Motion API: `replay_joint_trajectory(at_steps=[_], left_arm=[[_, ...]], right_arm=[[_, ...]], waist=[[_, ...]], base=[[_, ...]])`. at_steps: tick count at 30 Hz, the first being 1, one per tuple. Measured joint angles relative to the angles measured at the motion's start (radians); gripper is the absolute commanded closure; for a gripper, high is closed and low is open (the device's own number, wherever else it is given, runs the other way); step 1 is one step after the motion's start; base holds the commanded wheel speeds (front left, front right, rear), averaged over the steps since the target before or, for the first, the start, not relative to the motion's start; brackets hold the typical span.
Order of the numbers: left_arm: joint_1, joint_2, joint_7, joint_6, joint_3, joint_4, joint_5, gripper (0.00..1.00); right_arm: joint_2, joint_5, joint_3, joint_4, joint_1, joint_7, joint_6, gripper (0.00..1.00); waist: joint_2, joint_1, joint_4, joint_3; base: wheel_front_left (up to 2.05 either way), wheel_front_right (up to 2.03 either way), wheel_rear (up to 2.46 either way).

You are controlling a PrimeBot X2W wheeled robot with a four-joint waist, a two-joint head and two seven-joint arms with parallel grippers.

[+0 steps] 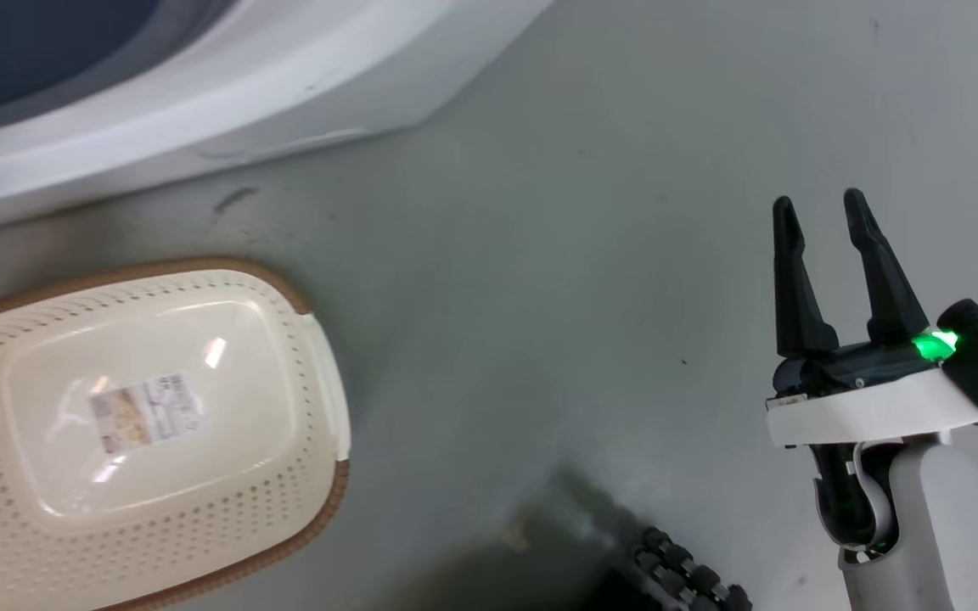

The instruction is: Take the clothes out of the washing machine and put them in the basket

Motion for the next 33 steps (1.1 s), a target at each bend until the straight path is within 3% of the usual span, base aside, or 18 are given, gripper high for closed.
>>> replay_joint_trajectory(at_steps=[8, 13, 26, 27, 28, 33], left_arm=[[-0.26, 0.086, 0.296, 0.0, -0.137, 0.093, -0.111, 0.0], [-0.315, 0.092, 0.439, 0.0, -0.223, 0.124, -0.151, 0.0], [-0.416, 0.113, 0.567, 0.0, -0.302, 0.175, -0.213, 0.0], [-0.418, 0.112, 0.573, 0.0, -0.306, 0.177, -0.22, 0.89], [-0.421, 0.11, 0.577, 0.0, -0.306, 0.178, -0.231, 1.0], [-0.431, 0.112, 0.545, 0.0, -0.314, 0.178, -0.241, 1.0]], right_arm=[[0.0, 0.048, 0.051, -0.03, -0.009, 0.0, 0.0, 0.0], [0.001, 0.046, 0.06, -0.046, 0.006, 0.0, 0.0, 0.0], [0.001, 0.055, 0.041, -0.074, 0.042, 0.0, 0.0, 0.0], [0.001, 0.056, 0.041, -0.077, 0.043, 0.0, 0.0, 0.0], [0.001, 0.057, 0.042, -0.08, 0.044, 0.0, 0.0, 0.0], [0.001, 0.057, 0.048, -0.085, 0.043, 0.0, 0.0, 0.0]], waist=[[0.0, 0.0, -0.082, 0.105], [0.0, 0.0, -0.106, 0.143], [0.0, -0.0002, -0.096, 0.19], [0.0, -0.0002, -0.095, 0.191], [0.0, -0.0003, -0.094, 0.192], [0.0, -0.0002, -0.094, 0.195]], base=[[0.0, 0.0, 0.0], [0.0, 0.0, 0.0], [0.0, 0.0, 0.0], [0.0, 0.0, 0.0], [0.0, 0.0, 0.0], [0.0, 0.0, 0.0]])
